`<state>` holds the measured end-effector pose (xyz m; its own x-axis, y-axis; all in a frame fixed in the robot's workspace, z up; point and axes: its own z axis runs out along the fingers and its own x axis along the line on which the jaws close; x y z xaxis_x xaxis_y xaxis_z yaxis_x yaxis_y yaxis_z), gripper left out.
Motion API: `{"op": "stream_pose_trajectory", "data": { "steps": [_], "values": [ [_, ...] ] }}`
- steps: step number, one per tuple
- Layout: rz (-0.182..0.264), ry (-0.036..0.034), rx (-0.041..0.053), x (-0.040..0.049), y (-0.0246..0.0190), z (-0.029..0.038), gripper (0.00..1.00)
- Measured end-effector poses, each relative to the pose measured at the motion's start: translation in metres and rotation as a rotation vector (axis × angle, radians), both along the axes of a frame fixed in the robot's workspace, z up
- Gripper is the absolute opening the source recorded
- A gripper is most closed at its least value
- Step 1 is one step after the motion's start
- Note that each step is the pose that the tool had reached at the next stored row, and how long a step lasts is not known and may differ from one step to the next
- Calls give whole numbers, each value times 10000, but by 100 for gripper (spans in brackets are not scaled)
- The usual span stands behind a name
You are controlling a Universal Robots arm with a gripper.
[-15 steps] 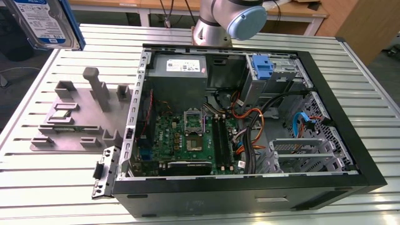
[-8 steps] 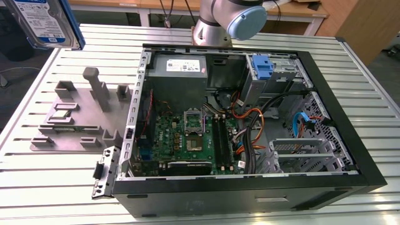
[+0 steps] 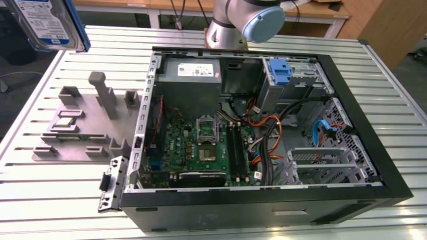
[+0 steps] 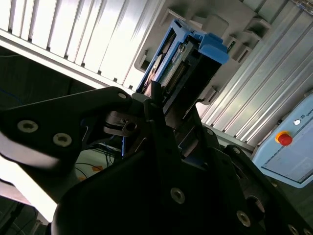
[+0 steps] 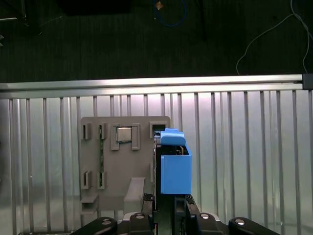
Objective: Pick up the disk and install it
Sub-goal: 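Pick up the disk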
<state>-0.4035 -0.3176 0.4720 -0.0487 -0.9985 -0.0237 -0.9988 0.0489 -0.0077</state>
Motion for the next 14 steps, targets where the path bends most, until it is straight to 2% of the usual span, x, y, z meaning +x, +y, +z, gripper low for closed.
{"op": "stream_pose_trajectory", "data": {
  "steps": [1, 14],
  "values": [
    [0, 0, 0, 0, 0, 16, 35],
    [0, 0, 0, 0, 0, 28, 35]
  ]
}}
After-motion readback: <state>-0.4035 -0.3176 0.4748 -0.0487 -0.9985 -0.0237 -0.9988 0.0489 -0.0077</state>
